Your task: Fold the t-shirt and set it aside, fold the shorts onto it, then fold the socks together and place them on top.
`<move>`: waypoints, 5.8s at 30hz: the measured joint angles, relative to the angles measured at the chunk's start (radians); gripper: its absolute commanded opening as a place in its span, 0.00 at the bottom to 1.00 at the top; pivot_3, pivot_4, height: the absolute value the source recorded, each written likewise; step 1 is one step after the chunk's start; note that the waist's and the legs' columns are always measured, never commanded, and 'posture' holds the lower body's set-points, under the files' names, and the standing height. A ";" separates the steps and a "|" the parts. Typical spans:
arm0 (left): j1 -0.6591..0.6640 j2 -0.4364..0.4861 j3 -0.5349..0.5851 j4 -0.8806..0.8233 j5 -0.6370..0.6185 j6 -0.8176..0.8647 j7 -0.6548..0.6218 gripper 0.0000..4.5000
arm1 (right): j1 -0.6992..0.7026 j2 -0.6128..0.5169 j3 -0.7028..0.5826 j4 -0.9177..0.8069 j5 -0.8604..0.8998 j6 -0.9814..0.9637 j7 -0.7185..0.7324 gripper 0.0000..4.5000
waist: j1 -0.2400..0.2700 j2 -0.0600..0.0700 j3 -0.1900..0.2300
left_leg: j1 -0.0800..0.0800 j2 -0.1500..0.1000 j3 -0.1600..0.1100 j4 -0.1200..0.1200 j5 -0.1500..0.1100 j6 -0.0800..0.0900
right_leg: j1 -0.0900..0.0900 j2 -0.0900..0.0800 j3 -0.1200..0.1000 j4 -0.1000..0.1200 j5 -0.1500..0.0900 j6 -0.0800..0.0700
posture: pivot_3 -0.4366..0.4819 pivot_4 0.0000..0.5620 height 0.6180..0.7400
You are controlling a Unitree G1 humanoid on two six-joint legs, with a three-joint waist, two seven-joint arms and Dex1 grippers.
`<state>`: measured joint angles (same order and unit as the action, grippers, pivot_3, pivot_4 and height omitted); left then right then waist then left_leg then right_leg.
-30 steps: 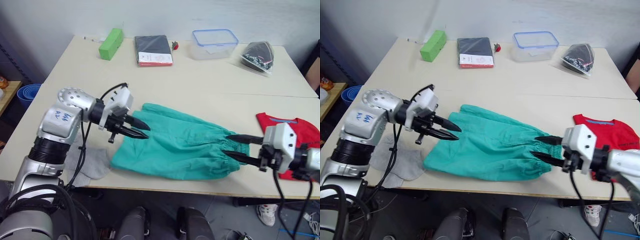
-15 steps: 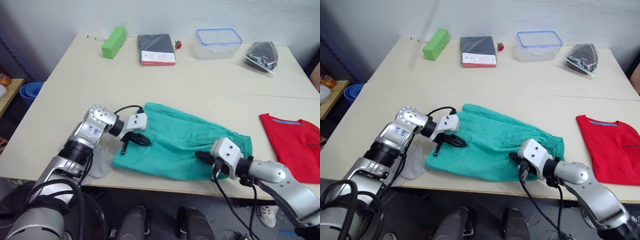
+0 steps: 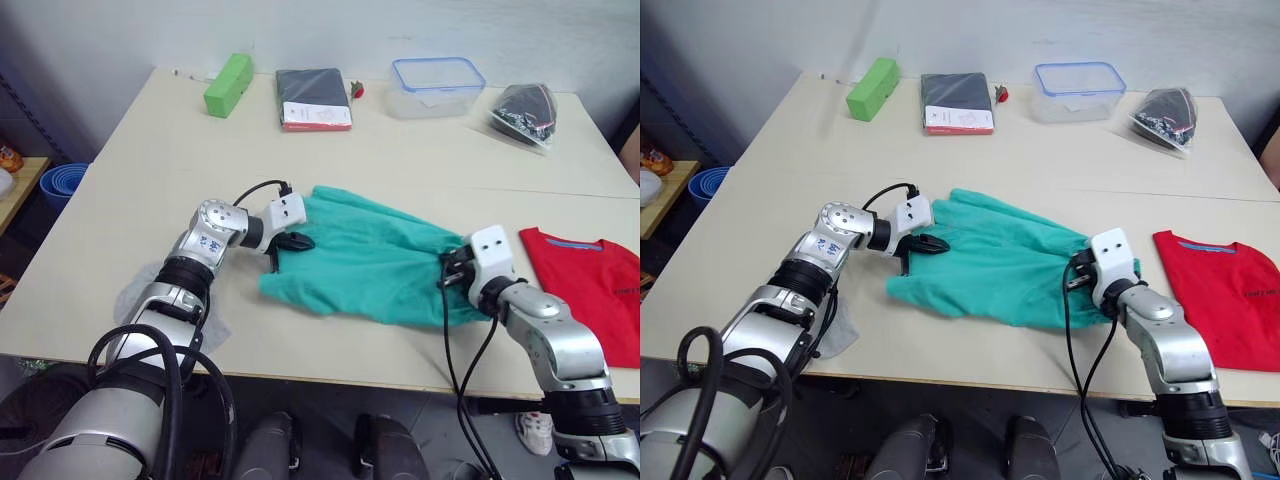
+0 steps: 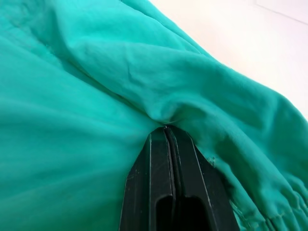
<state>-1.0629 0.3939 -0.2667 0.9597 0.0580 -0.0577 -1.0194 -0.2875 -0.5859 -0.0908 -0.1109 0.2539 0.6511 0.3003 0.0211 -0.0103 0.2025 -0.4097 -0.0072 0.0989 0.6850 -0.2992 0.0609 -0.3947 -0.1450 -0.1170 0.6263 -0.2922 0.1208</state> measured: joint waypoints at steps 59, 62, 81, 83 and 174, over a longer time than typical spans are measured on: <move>0.294 0.043 -0.006 -0.521 0.002 0.179 -0.173 0.00 | -0.005 0.120 0.216 -0.186 -0.050 0.080 0.138 0.00 | -0.024 0.001 -0.007 | 0.004 0.001 0.001 -0.004 -0.002 -0.001 | 0.002 -0.003 0.007 -0.003 0.000 -0.001 | 0.48 0.27 1.00; 0.315 0.057 -0.014 -0.568 0.001 0.208 -0.173 0.00 | 0.011 0.080 0.221 -0.206 -0.055 0.089 0.161 0.00 | -0.025 0.002 -0.008 | 0.005 0.001 0.001 -0.004 -0.002 -0.002 | 0.002 -0.002 0.008 -0.005 0.000 -0.001 | 0.48 0.27 1.00; 0.207 0.063 -0.018 -0.402 0.007 0.138 -0.121 0.00 | 0.112 -0.072 0.007 -0.147 -0.116 0.031 0.140 0.00 | -0.020 0.001 -0.010 | 0.003 0.001 -0.002 -0.006 -0.002 -0.003 | 0.002 -0.002 0.007 -0.006 -0.001 -0.001 | 0.48 0.27 1.00; 0.203 0.061 -0.007 -0.399 -0.016 0.149 -0.148 0.00 | 0.132 -0.048 -0.057 -0.172 -0.088 0.033 0.131 0.00 | -0.019 0.002 -0.010 | 0.002 0.001 -0.002 -0.006 -0.002 -0.003 | 0.001 -0.002 0.006 -0.006 0.000 -0.001 | 0.48 0.27 1.00; 0.204 0.026 0.182 -0.273 -0.050 0.196 0.019 0.00 | -0.248 0.024 0.479 -0.097 -0.069 -0.303 0.428 0.01 | -0.035 -0.006 -0.014 | 0.003 0.001 0.006 -0.018 0.003 -0.002 | -0.003 -0.001 0.001 -0.012 0.003 0.001 | 0.48 0.27 1.00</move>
<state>-0.8584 0.4200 -0.0842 0.6864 0.0077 0.1384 -1.0002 -0.5358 -0.5623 0.3881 -0.2078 0.1853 0.3485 0.7288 -0.0135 -0.0162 0.1887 -0.4071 -0.0059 0.1046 0.6668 -0.2959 0.0590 -0.3975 -0.1457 -0.1159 0.6138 -0.2892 0.1214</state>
